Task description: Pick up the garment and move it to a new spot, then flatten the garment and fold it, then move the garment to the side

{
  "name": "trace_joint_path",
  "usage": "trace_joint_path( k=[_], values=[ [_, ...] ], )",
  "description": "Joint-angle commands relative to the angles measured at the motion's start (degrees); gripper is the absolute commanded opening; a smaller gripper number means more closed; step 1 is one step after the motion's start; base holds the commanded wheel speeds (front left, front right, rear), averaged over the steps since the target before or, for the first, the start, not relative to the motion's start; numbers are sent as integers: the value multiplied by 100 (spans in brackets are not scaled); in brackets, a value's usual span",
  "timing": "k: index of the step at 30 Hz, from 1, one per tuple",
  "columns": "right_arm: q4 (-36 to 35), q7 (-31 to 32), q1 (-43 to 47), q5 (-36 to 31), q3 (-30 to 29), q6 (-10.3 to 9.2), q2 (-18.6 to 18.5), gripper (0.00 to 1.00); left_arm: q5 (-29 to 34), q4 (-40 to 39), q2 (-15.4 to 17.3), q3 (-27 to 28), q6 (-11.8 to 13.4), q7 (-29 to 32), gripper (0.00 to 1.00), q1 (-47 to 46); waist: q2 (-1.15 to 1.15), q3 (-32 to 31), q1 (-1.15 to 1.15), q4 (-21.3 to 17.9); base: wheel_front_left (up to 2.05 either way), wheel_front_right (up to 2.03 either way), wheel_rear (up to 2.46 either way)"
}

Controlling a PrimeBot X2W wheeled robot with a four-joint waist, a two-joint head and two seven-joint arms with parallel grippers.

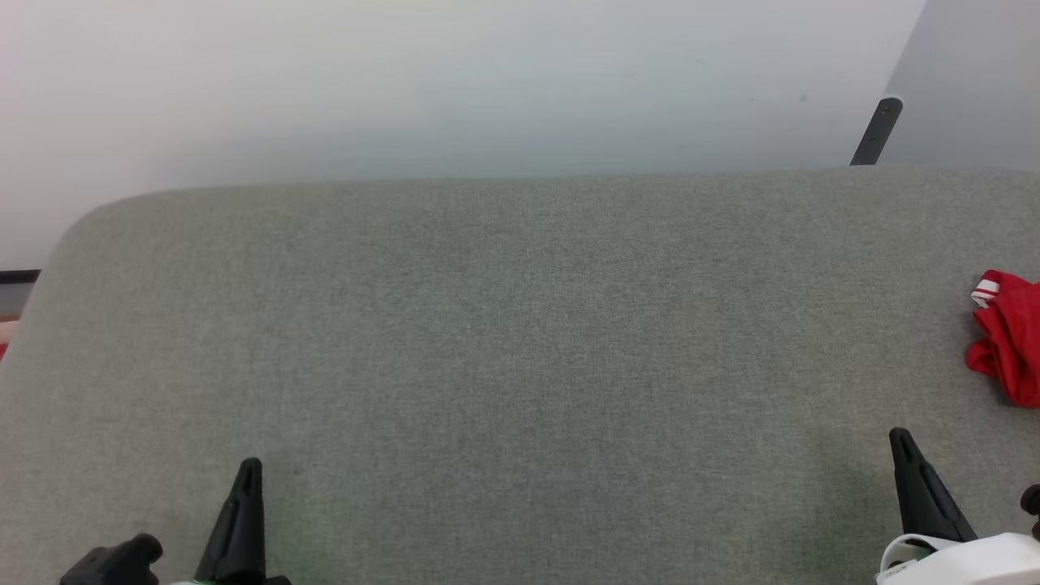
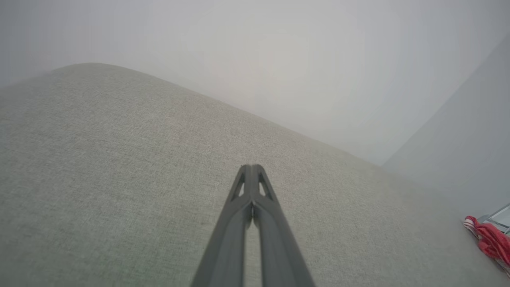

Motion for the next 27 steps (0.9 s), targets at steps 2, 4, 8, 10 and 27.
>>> trace_joint_path(
  k=[2,4,8,10,27],
  values=[
    [-33,22,-137,248,-24,-1,-10,0,-254,-27,30,21,2,41,0,-145,0,-5,0,1,0,0,0],
    [0,44,-164,424,-28,-1,-2,0,-435,4,18,20,2,83,0,-179,0,-11,0,3,0,0,0],
    [63,87,-216,760,-37,-2,14,0,-779,64,-8,19,1,165,0,-242,0,-24,0,6,0,0,0],
    [93,106,-235,921,-42,-2,23,0,-945,89,-21,20,1,206,0,-274,0,-30,0,8,0,0,0],
    [331,278,-419,2167,-90,-2,93,0,-2214,276,-131,40,1,534,0,-501,0,-82,0,20,0,0,0]
  ],
)
